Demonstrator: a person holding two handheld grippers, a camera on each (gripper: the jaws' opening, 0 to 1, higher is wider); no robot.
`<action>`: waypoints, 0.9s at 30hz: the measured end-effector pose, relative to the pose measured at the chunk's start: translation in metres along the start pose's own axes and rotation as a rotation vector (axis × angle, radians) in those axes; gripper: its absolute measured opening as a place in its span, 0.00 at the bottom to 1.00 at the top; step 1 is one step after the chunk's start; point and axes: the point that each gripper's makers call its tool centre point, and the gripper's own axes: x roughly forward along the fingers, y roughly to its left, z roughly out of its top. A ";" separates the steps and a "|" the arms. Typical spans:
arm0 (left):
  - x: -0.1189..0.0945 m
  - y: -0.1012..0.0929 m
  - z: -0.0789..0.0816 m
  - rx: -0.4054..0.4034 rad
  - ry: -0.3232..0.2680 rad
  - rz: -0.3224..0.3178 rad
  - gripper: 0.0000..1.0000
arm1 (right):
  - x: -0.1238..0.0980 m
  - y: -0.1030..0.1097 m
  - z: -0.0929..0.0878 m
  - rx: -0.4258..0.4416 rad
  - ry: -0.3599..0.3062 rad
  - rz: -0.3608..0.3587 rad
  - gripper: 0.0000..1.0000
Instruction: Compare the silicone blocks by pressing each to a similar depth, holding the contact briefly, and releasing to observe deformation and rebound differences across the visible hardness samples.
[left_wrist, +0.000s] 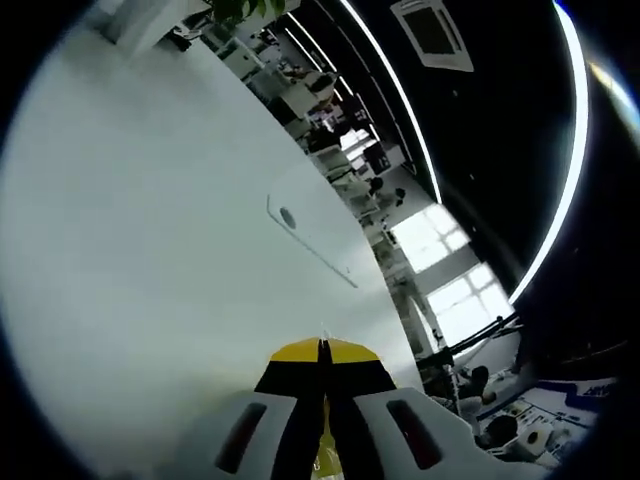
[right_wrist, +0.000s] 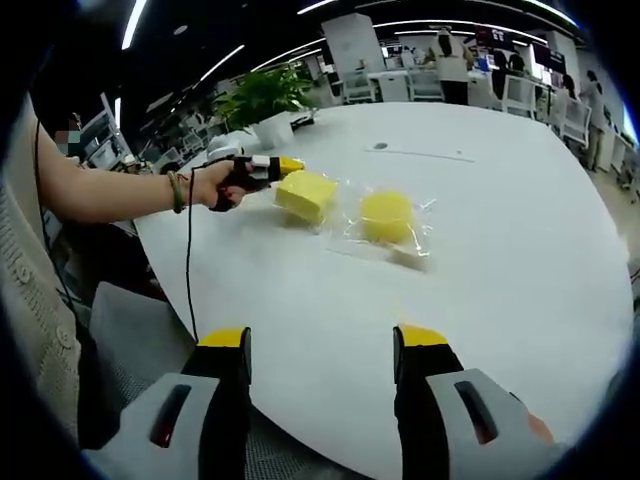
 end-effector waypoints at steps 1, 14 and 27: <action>-0.001 -0.002 0.001 0.001 0.000 -0.004 0.00 | -0.001 0.001 0.001 -0.004 -0.002 -0.001 0.53; -0.015 -0.052 -0.004 0.231 0.049 -0.040 0.00 | -0.011 0.013 0.003 -0.020 -0.047 0.003 0.52; -0.041 -0.095 -0.029 0.394 0.137 -0.085 0.00 | -0.015 0.029 0.003 -0.035 -0.106 0.023 0.52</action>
